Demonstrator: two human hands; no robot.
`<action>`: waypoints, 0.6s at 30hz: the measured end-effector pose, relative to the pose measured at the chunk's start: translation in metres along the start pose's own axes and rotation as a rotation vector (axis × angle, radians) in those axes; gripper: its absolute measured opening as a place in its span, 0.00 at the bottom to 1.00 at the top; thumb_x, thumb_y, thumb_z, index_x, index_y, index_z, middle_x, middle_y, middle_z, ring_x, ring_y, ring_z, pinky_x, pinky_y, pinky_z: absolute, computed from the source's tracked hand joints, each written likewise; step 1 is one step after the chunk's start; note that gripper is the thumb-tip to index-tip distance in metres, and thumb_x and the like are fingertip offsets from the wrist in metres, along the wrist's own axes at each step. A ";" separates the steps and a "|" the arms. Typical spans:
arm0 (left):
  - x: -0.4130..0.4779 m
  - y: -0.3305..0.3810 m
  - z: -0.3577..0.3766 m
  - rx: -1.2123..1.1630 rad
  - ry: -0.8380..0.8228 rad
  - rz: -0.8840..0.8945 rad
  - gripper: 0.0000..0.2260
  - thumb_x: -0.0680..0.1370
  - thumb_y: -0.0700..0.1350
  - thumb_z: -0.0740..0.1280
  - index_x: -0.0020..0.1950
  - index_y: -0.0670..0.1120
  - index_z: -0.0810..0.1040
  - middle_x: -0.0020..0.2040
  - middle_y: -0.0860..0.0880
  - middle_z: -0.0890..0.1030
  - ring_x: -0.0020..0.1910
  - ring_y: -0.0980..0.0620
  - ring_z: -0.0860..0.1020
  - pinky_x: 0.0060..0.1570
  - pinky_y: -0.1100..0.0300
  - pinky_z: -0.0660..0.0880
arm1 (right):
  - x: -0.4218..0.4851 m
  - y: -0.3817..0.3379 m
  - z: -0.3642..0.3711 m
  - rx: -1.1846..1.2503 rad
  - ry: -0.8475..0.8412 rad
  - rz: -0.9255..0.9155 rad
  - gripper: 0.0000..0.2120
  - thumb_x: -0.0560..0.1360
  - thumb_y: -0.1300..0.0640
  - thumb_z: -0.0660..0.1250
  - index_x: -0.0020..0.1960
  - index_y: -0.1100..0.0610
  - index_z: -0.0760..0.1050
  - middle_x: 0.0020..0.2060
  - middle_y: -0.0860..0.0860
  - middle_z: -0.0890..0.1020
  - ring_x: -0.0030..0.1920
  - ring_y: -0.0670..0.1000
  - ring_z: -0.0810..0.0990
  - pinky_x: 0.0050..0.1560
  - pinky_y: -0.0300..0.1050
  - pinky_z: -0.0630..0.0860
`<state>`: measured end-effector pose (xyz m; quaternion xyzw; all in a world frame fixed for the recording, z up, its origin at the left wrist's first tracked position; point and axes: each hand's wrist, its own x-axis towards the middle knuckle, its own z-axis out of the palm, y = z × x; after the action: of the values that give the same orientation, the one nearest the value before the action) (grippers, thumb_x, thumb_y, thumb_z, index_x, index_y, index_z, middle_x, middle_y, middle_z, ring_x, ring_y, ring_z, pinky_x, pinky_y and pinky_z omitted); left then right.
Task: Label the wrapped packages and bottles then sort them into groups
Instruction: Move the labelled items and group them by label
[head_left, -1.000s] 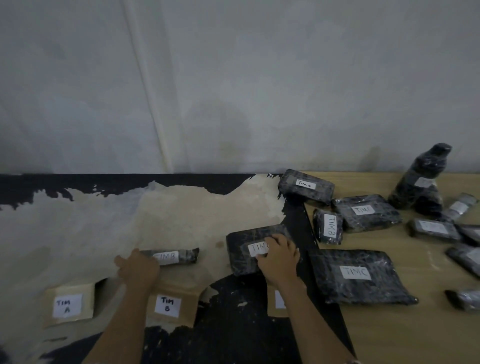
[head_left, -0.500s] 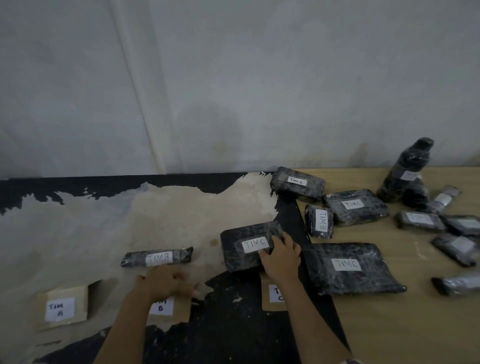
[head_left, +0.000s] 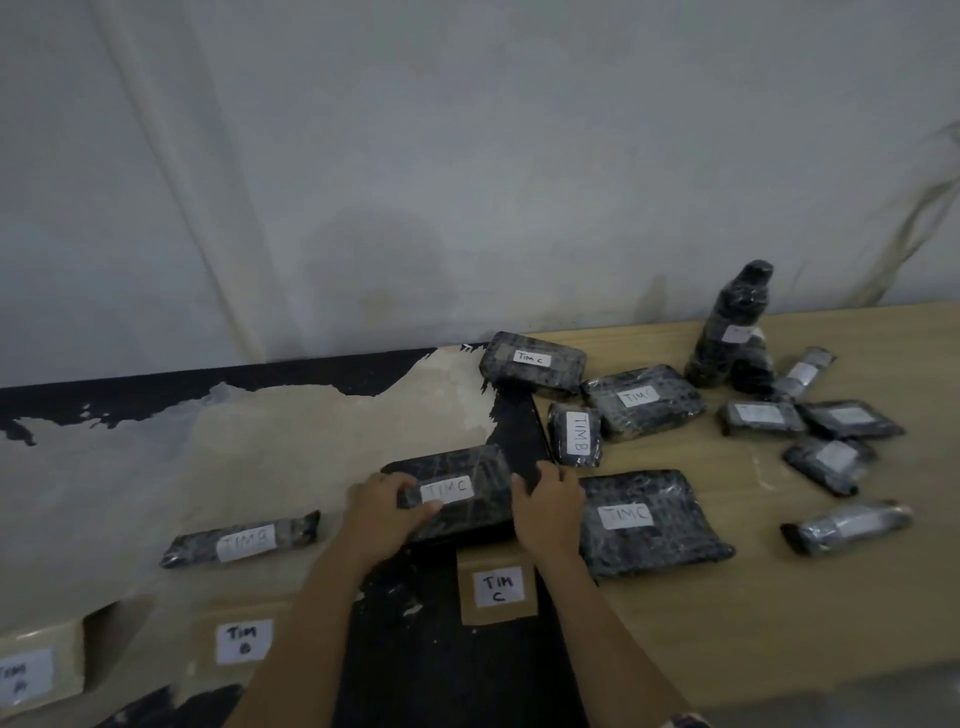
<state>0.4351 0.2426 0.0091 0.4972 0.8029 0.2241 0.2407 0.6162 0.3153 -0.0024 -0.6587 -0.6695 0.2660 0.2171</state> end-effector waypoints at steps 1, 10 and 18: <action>0.006 0.012 0.008 -0.006 0.016 0.035 0.17 0.72 0.59 0.69 0.54 0.50 0.77 0.55 0.47 0.77 0.56 0.47 0.73 0.57 0.52 0.71 | 0.008 0.008 -0.007 0.054 0.051 0.038 0.22 0.79 0.51 0.60 0.68 0.61 0.67 0.67 0.59 0.67 0.66 0.59 0.66 0.63 0.51 0.66; 0.026 0.102 0.065 -0.032 -0.086 0.113 0.15 0.75 0.53 0.68 0.58 0.48 0.77 0.60 0.47 0.74 0.63 0.48 0.69 0.64 0.54 0.65 | 0.089 0.039 -0.037 0.211 -0.081 0.346 0.38 0.70 0.43 0.71 0.68 0.67 0.63 0.67 0.63 0.66 0.66 0.63 0.66 0.61 0.50 0.68; 0.040 0.132 0.072 -0.217 0.033 0.034 0.12 0.75 0.45 0.69 0.57 0.44 0.78 0.57 0.46 0.76 0.56 0.52 0.73 0.55 0.65 0.67 | 0.104 0.049 -0.025 0.347 0.033 0.295 0.21 0.72 0.58 0.71 0.57 0.64 0.65 0.53 0.59 0.74 0.58 0.61 0.73 0.51 0.47 0.71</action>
<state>0.5541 0.3414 0.0254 0.4778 0.7692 0.3221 0.2762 0.6654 0.4207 -0.0207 -0.7066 -0.5066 0.3951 0.2966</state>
